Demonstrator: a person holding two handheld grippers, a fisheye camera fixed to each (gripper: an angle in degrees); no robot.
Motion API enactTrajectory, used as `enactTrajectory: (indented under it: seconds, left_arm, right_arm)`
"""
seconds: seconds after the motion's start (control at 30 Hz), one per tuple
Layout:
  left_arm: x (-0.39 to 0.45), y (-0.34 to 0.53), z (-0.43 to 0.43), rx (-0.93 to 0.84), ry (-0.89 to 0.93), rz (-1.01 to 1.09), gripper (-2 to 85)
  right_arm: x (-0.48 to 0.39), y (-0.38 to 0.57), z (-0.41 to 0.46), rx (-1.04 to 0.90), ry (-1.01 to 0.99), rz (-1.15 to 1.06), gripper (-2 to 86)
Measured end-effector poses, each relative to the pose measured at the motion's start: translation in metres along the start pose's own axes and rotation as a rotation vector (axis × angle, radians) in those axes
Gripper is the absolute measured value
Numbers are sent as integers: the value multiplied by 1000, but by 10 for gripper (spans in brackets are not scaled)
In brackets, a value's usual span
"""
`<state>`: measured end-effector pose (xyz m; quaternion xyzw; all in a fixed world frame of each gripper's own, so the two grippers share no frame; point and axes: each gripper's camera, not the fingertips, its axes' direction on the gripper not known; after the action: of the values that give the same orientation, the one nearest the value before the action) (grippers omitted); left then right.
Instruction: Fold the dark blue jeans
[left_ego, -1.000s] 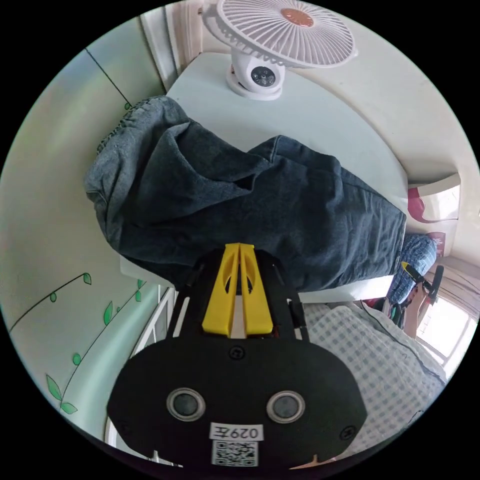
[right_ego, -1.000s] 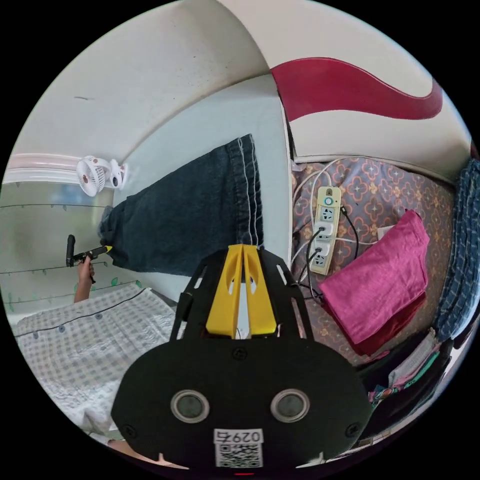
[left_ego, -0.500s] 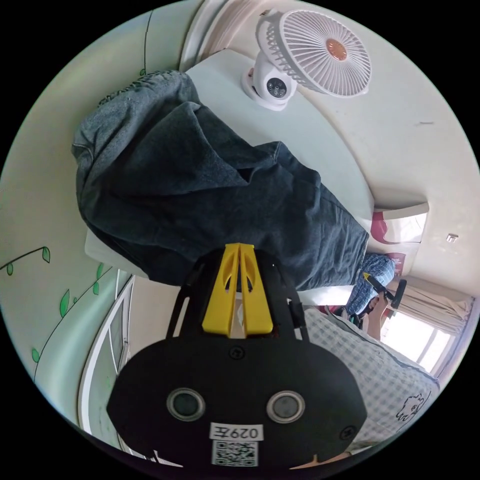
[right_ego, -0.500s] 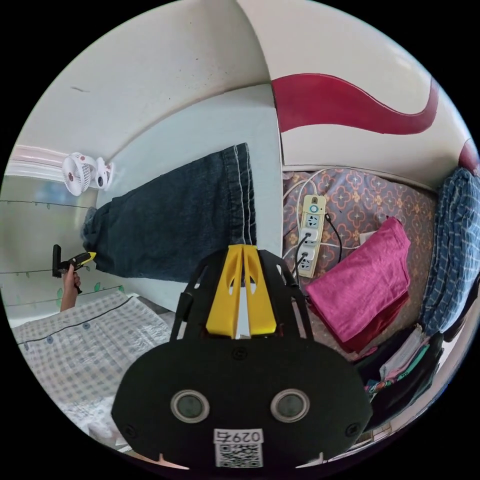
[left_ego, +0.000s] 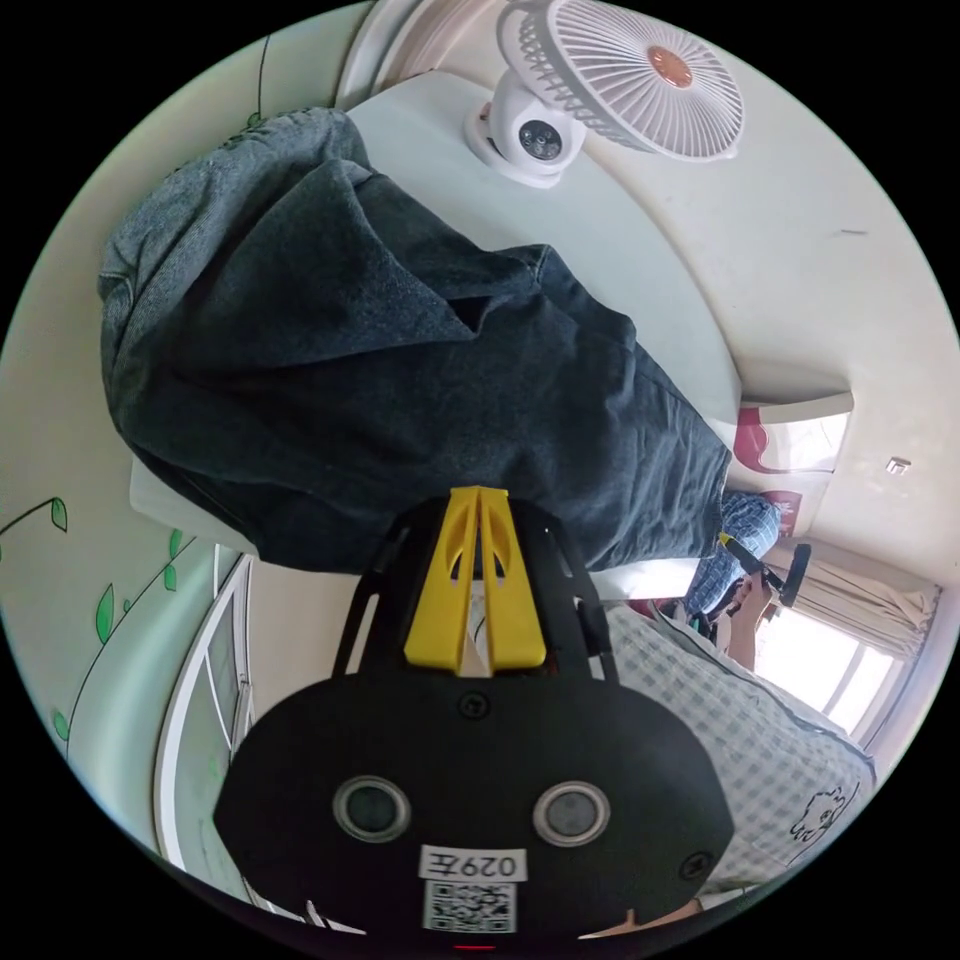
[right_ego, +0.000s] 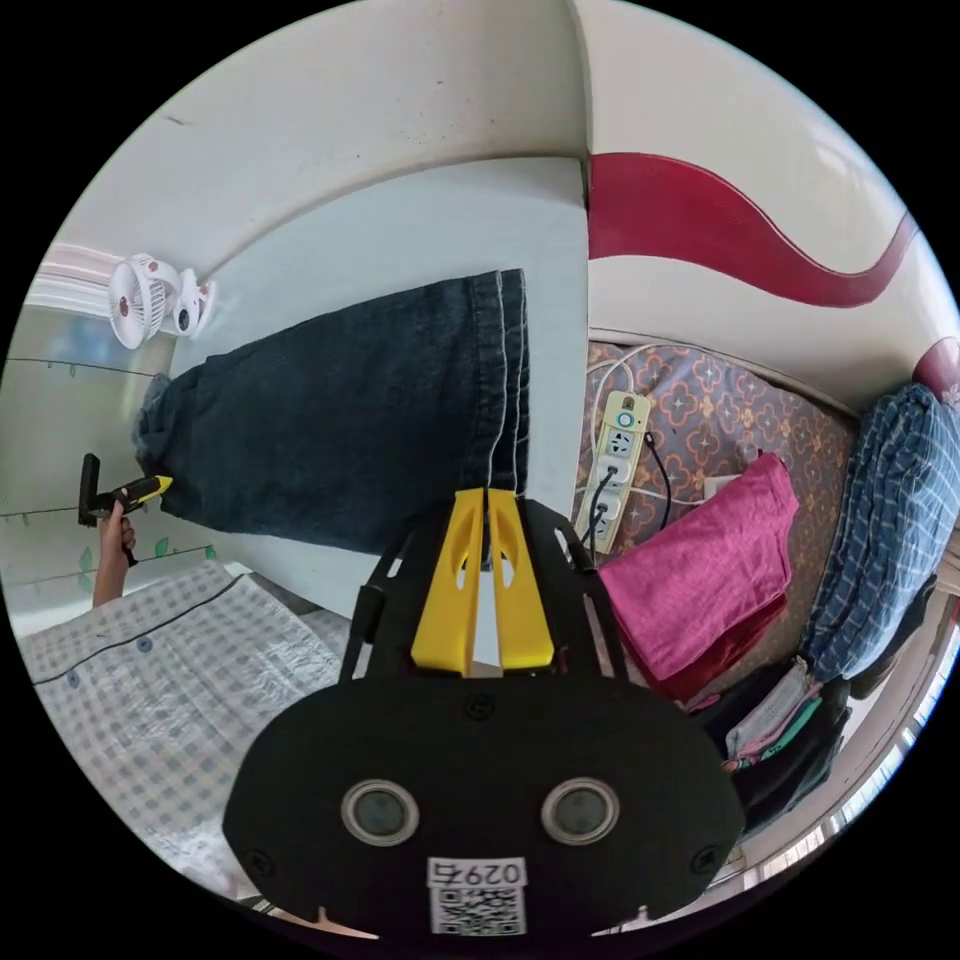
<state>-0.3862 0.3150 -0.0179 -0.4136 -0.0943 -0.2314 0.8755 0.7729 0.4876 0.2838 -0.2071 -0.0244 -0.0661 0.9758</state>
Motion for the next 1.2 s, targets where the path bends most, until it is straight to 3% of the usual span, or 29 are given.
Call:
enactTrajectory:
  seconds: [0.13,0.27,0.47,0.67,0.83,0.97,1.07,1.2]
  left_arm:
    - [-9,3,-1,14,17,-13,-10]
    - [-16,3,0,20,28,-17,-10]
    - [-17,4,-1,19,-7,-3,-10]
    - [-25,8,2,11,33,-14,-10]
    - [-27,12,2,16,33,-33,-10]
    - [-33,16,-2,16,20,-59,-10]
    - [-42,21,-7,40,21,-101,-10]
    - [-56,27,-7,67,88,-165,-10]
  right_arm:
    - [17,-3,-15,38,-2,58,-2]
    - [43,-19,13,-109,4,107,-2]
    - [68,-30,10,-87,-12,186,0]
    - [94,-72,-19,-31,-146,100,12]
    - [91,-144,-24,-29,-126,23,54]
    - [77,-197,-3,-130,10,-56,86]
    - [69,-212,7,-171,107,-118,66]
    - [71,-208,-12,-97,67,-169,25]
